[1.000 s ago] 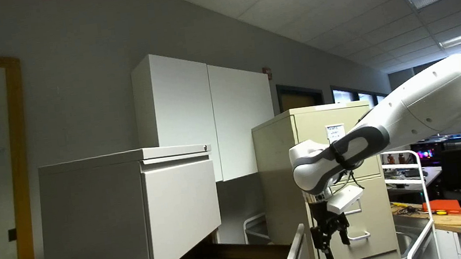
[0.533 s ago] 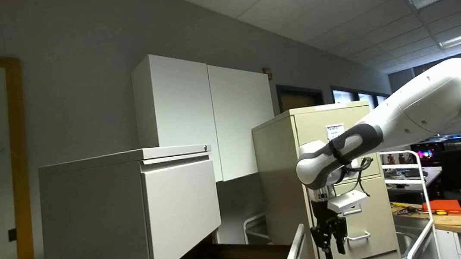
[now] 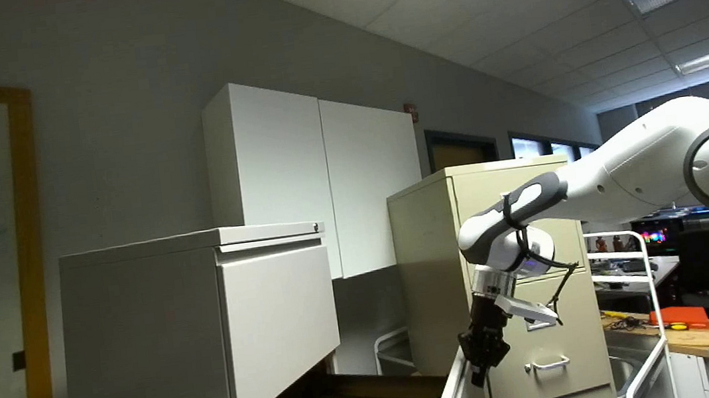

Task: Close the bottom drawer of the white file cabinet

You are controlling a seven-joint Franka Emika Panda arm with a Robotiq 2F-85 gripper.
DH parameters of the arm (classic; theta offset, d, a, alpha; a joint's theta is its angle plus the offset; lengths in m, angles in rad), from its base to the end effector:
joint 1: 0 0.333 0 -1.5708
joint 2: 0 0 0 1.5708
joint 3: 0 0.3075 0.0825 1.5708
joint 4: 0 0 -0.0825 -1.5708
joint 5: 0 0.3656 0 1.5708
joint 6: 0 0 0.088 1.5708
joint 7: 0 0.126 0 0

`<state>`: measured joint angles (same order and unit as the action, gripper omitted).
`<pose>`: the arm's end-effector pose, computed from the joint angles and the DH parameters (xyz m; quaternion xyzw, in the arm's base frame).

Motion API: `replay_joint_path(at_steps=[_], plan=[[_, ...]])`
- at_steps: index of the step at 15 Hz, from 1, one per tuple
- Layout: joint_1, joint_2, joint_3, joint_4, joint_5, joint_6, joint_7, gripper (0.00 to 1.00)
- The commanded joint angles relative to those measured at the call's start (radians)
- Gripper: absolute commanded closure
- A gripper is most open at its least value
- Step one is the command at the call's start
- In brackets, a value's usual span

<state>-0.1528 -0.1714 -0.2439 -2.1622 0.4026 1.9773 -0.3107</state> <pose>0.4590 -0.1615 0.4538 -0.9716 0.1207 -0.0599 0.1943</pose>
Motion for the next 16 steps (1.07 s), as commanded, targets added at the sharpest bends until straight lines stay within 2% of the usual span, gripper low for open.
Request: replay_joint_path(at_steps=[1,5,10,16], plan=[[0.001,0.056,-0.034,0.077,0.173,0.003,-0.098,0.95],[-0.010,0.133,-0.049,0.108,0.370,-0.021,-0.182,0.95],[-0.007,0.224,0.008,0.173,0.574,-0.001,-0.181,0.96],[0.015,0.334,0.094,0.298,0.680,0.054,-0.138,0.96]])
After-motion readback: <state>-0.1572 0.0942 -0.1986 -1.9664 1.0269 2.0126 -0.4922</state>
